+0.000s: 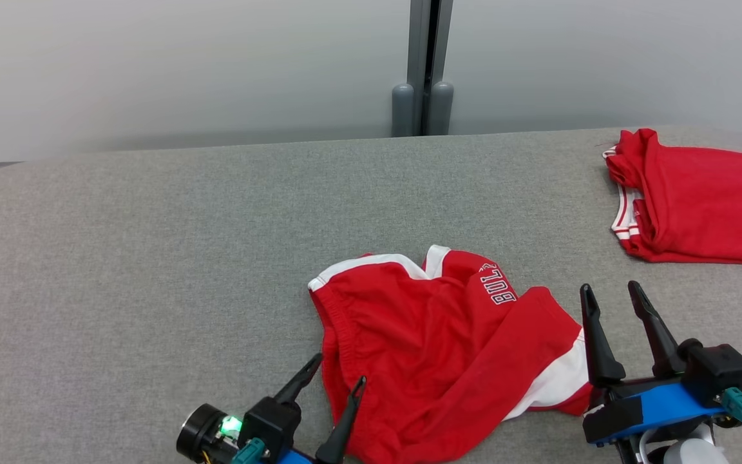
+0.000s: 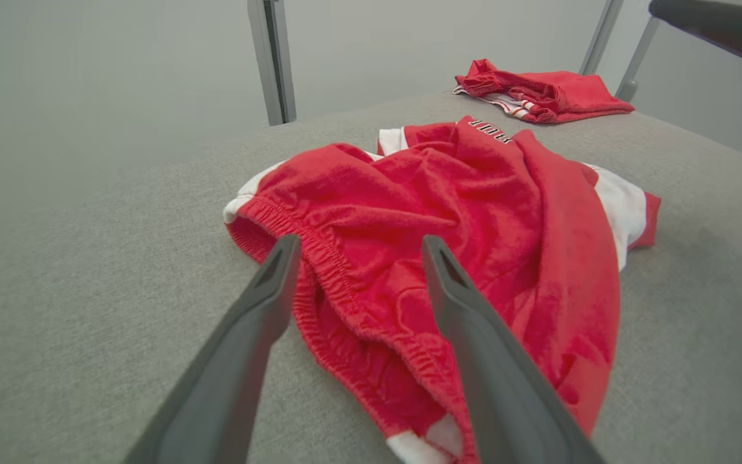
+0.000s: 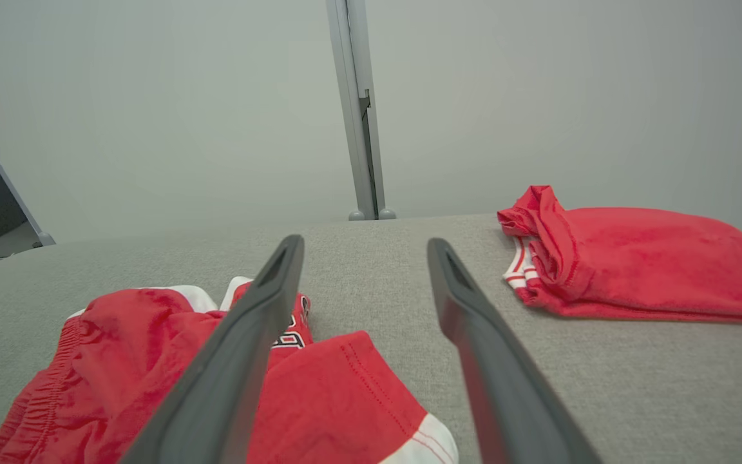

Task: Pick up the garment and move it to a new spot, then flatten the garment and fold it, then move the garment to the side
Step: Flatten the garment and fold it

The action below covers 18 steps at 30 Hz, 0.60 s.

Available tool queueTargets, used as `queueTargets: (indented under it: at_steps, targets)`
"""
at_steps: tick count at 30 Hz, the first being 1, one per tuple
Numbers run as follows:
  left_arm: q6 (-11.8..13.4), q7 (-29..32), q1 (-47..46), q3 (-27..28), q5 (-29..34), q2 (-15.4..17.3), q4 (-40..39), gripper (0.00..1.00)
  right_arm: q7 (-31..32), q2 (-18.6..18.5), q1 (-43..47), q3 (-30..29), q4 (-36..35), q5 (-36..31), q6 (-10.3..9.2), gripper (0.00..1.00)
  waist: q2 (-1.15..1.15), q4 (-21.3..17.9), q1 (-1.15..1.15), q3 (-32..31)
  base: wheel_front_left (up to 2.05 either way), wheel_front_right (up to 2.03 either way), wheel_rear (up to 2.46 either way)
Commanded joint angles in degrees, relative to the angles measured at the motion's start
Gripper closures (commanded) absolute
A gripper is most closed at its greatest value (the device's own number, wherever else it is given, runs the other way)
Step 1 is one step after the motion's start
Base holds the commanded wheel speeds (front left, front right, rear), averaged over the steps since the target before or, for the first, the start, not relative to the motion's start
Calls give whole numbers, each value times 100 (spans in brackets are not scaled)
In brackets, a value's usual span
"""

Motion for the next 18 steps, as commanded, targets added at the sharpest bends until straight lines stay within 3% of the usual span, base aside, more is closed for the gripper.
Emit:
queueTargets:
  at_steps: [1, 10, 17, 18]
  targets:
    - [-3, 46, 31, -85, -69, 89, -17, 0, -25, 1, -46, -13, -18, -16, 1, 0, 0, -7, 0, 6, 0, 0, 0]
    - [-4, 433, 114, -862, -535, 412, 119, 0, -26, 1, -47, -23, -15, -20, 1, 0, 0, -83, 0, 75, 0, 0, 0]
    - [-5, 588, -43, -1178, -810, 427, 451, 0, -26, 2, -104, -27, 12, -32, 1, 0, 0, -137, 0, 116, 0, 0, 0]
    - [-5, 568, -79, -1192, -839, 410, 516, 54, -26, 1, -112, -33, 16, -37, 1, 0, 0, -140, 0, 118, 0, 0, 0]
